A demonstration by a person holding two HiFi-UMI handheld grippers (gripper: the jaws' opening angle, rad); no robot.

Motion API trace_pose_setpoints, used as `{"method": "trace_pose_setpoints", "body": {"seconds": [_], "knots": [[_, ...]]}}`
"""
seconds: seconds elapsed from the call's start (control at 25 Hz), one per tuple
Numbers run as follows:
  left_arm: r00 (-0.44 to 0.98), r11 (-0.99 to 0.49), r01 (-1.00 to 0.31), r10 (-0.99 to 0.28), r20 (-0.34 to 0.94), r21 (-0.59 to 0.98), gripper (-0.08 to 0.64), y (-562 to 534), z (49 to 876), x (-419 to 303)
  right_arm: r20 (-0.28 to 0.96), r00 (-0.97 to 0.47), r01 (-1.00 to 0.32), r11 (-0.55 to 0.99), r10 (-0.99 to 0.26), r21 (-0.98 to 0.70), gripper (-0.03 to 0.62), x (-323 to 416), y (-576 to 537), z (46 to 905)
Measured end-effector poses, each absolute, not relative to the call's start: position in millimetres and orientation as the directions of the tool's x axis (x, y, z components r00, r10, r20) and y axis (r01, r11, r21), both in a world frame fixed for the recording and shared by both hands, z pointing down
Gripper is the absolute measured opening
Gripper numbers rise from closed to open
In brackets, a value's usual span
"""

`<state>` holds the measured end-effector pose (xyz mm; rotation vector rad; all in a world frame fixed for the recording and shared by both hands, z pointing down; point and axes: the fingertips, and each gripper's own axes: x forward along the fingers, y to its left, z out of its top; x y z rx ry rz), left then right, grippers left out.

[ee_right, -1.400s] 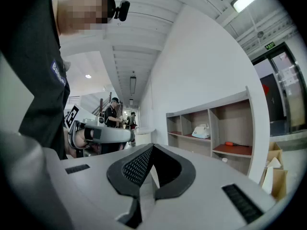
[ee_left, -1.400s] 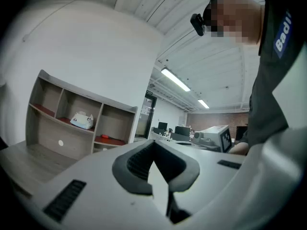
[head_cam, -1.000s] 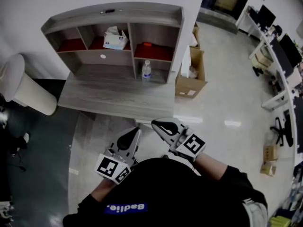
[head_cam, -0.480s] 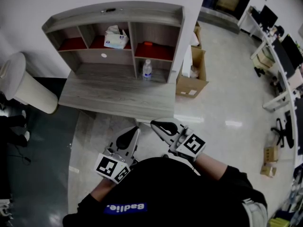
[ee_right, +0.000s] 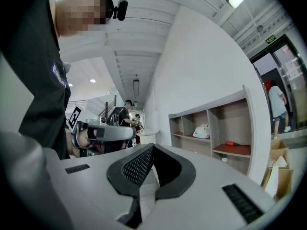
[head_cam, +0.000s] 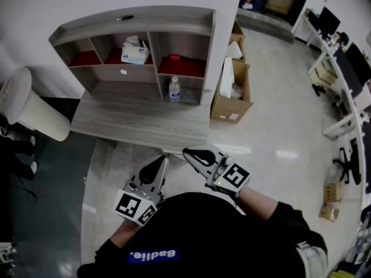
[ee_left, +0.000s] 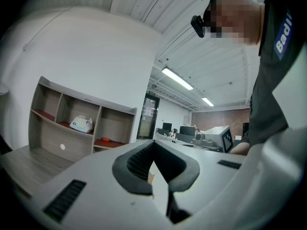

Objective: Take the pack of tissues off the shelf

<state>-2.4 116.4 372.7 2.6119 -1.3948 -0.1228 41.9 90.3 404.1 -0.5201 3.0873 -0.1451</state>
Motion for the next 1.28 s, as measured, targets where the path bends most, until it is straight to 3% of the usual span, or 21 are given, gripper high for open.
{"method": "trace_pose_setpoints", "body": {"seconds": [0.36, 0.64, 1.28], "knots": [[0.510, -0.503, -0.847, -0.860, -0.006, 0.169, 0.002, 104, 376, 28, 0.003, -0.946, -0.321, 0.940, -0.323, -0.118, 0.029, 87, 71, 414], [0.531, -0.524, -0.832, -0.847, -0.012, 0.184, 0.002, 82, 383, 32, 0.011, -0.945, -0.326, 0.938, -0.327, -0.119, 0.029, 83, 54, 416], [0.587, -0.580, -0.793, -0.809, -0.020, 0.186, 0.002, -8, 383, -56, 0.042, -0.926, -0.378, 0.923, -0.376, -0.074, 0.029, -4, -23, 403]]}}
